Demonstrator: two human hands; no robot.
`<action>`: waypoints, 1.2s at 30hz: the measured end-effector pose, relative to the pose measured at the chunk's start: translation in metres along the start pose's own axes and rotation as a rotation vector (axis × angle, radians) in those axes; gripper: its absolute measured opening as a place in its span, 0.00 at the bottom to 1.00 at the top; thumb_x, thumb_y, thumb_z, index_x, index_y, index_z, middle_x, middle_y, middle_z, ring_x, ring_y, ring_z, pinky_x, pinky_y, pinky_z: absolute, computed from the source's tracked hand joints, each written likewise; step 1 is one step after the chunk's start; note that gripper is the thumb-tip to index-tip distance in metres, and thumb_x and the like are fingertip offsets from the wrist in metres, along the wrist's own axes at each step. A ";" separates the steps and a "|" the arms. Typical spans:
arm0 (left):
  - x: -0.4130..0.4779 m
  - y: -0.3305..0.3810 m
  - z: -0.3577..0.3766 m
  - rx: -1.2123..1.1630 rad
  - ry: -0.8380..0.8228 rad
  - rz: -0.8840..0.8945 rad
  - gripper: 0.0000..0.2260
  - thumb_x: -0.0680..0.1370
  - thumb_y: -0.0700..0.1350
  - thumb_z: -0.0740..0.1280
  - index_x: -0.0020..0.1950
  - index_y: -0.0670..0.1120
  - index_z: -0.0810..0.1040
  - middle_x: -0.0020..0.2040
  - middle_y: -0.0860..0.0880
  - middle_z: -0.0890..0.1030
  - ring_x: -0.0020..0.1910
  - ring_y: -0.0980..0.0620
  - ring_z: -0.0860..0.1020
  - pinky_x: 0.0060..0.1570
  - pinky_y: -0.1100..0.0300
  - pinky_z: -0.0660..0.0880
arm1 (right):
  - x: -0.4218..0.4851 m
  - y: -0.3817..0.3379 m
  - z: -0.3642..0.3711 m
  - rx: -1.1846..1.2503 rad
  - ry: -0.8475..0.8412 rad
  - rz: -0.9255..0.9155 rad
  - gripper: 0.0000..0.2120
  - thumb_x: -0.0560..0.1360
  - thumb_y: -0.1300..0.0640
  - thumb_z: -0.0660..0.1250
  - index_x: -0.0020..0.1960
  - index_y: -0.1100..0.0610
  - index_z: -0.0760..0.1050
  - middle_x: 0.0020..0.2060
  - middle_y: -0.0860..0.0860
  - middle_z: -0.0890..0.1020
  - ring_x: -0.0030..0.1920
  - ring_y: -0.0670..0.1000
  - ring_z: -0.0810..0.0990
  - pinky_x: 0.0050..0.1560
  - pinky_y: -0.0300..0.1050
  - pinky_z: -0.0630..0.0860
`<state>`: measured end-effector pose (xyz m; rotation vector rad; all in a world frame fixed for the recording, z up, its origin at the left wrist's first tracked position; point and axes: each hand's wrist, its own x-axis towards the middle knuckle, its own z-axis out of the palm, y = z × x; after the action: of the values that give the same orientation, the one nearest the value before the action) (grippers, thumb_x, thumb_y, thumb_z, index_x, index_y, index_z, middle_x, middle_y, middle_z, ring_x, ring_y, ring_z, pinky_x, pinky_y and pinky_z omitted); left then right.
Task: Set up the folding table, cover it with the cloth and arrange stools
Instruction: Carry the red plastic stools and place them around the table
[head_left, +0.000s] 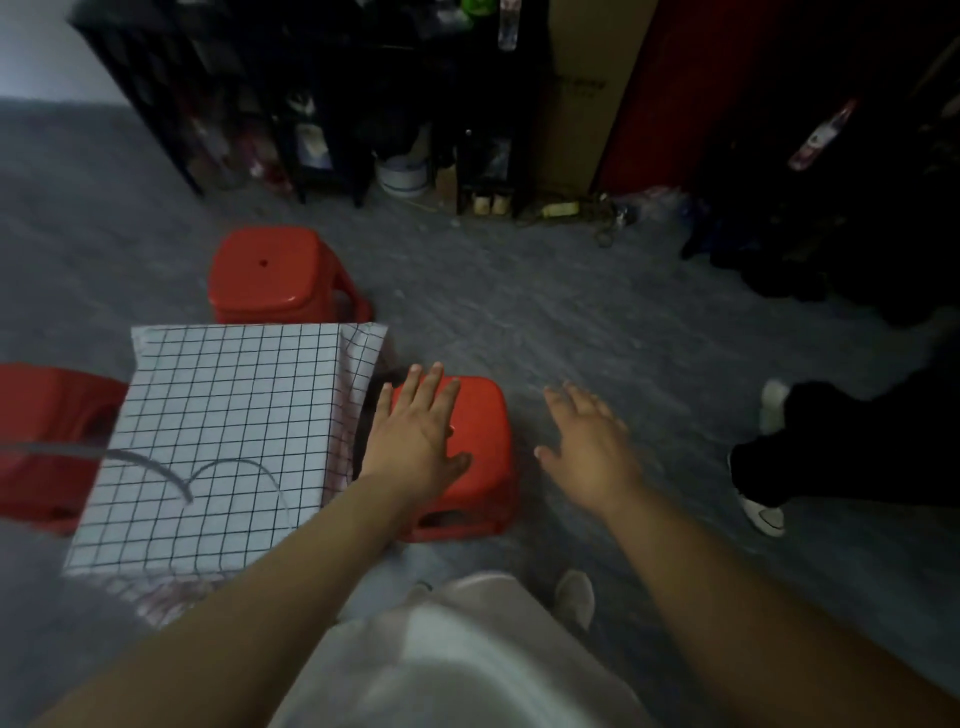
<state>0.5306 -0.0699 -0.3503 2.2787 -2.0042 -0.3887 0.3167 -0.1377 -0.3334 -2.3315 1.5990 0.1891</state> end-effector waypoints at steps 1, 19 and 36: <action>0.003 0.007 0.000 0.005 0.002 -0.005 0.45 0.72 0.62 0.72 0.82 0.50 0.55 0.83 0.49 0.50 0.82 0.47 0.45 0.78 0.41 0.48 | 0.001 0.011 -0.002 -0.011 -0.004 -0.016 0.38 0.75 0.43 0.67 0.80 0.48 0.54 0.79 0.53 0.58 0.77 0.57 0.59 0.74 0.54 0.59; 0.097 0.185 0.015 -0.024 0.078 -0.198 0.40 0.73 0.57 0.71 0.80 0.48 0.59 0.82 0.46 0.56 0.82 0.45 0.48 0.78 0.42 0.45 | 0.091 0.179 -0.080 -0.090 -0.027 -0.409 0.39 0.75 0.47 0.68 0.80 0.50 0.52 0.79 0.53 0.56 0.78 0.57 0.56 0.75 0.56 0.58; 0.340 0.164 -0.003 -0.130 0.104 -0.352 0.40 0.75 0.58 0.69 0.81 0.50 0.56 0.83 0.47 0.53 0.82 0.46 0.46 0.79 0.43 0.44 | 0.345 0.201 -0.161 -0.105 -0.104 -0.480 0.37 0.78 0.49 0.65 0.81 0.47 0.49 0.80 0.51 0.53 0.79 0.55 0.52 0.77 0.54 0.53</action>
<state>0.4109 -0.4274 -0.3556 2.5086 -1.4833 -0.4008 0.2471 -0.5622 -0.3128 -2.6551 0.9641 0.2830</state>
